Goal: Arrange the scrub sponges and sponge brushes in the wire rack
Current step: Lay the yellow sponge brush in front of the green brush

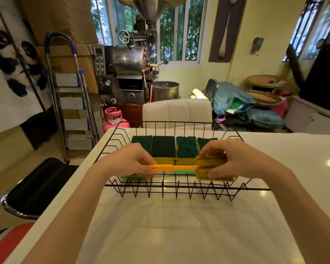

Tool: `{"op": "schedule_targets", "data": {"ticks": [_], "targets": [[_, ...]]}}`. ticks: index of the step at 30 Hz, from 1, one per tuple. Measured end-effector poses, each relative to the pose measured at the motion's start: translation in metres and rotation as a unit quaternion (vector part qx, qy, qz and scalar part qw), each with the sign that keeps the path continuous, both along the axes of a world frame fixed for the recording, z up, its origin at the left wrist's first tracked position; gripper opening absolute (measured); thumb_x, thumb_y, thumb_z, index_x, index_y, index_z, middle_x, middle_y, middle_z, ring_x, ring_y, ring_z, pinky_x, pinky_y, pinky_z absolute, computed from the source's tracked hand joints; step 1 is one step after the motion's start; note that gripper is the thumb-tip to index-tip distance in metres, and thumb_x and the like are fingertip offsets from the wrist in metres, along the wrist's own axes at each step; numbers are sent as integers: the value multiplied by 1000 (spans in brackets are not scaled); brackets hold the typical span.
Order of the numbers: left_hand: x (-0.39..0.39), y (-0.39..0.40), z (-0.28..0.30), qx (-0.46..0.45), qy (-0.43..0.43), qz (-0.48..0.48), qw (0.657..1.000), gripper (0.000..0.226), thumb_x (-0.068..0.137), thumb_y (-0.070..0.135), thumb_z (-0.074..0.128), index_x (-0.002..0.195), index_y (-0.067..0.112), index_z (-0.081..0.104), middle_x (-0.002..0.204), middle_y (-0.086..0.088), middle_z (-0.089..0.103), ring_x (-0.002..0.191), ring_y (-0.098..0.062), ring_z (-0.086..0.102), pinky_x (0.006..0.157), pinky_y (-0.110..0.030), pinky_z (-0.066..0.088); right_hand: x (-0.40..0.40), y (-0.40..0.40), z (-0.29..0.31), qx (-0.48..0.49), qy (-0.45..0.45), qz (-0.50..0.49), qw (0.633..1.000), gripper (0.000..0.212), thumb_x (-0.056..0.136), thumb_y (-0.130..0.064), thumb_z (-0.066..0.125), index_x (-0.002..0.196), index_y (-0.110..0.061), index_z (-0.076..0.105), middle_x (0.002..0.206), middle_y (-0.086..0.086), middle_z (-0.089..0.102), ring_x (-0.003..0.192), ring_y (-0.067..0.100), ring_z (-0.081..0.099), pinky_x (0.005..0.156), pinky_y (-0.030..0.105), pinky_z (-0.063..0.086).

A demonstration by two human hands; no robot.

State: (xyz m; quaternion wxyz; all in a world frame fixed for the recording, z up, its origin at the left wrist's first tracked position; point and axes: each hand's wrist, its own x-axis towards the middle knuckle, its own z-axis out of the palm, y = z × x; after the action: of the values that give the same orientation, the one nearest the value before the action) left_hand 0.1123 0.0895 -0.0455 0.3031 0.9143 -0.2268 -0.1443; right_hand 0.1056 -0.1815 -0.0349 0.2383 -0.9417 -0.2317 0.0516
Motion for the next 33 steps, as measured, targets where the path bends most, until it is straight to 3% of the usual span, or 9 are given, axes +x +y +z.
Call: {"op": "schedule_targets", "data": {"ticks": [4,6,9,13,17,22,24,29,33], "targets": [[4,-8,-10,58,-59,5,997,27,81,17,62,103,32,60,91,10,65,85,-6,59,81,-21,47,6,-4,-5,-12,15,-11,1000,33,65,-35,77,83,-43,51,91,-20,55,83,3,54,66,19,47],[2,-11,-11,41,-68,7,997,30,81,12,61,91,40,52,96,9,63,92,-9,59,85,-27,48,8,-6,-7,-22,21,-11,999,32,65,-35,77,82,-42,51,92,-19,56,85,5,54,66,22,49],[1,-16,-13,71,-77,-16,994,25,83,11,57,81,36,55,91,14,57,91,-9,56,83,-29,49,9,-7,-9,-36,23,-18,999,32,65,-32,78,81,-41,51,93,-15,57,86,6,54,68,25,50],[2,-22,-17,114,-41,-34,992,19,87,14,52,95,24,65,99,8,60,90,-7,55,81,-20,44,12,-6,-16,-45,42,-12,998,32,66,-29,78,81,-38,52,91,-13,57,81,5,54,66,24,49],[3,-19,-16,122,-6,-41,992,23,90,19,47,103,24,65,88,18,55,81,2,50,69,-10,34,15,-1,-24,-55,59,-5,997,32,67,-26,78,80,-38,51,86,-13,55,79,5,53,63,22,46],[0,-18,-15,137,49,-21,989,32,91,35,40,106,21,64,107,-4,64,97,-17,55,89,-32,44,15,1,-26,-70,75,-1,995,29,68,-27,77,80,-38,52,87,-12,54,80,6,52,66,22,46],[-1,-19,-14,141,65,0,988,36,90,42,38,106,24,64,114,-4,60,102,-17,52,91,-33,41,14,1,-24,-62,84,-1,995,22,71,-31,74,79,-38,55,85,-13,55,79,5,53,63,19,43],[-1,-22,-15,150,88,35,984,47,87,54,32,104,25,64,118,-6,54,98,-13,45,67,-15,30,12,3,-23,-22,94,-10,995,11,79,-38,64,83,-27,63,81,-8,63,76,7,58,62,19,42],[-2,-23,-13,160,92,27,983,49,87,56,28,106,26,63,112,-3,54,98,-13,45,70,-18,30,11,1,-21,-28,87,-12,996,14,82,-38,60,88,-27,64,93,-6,64,85,7,57,68,19,45]]}}
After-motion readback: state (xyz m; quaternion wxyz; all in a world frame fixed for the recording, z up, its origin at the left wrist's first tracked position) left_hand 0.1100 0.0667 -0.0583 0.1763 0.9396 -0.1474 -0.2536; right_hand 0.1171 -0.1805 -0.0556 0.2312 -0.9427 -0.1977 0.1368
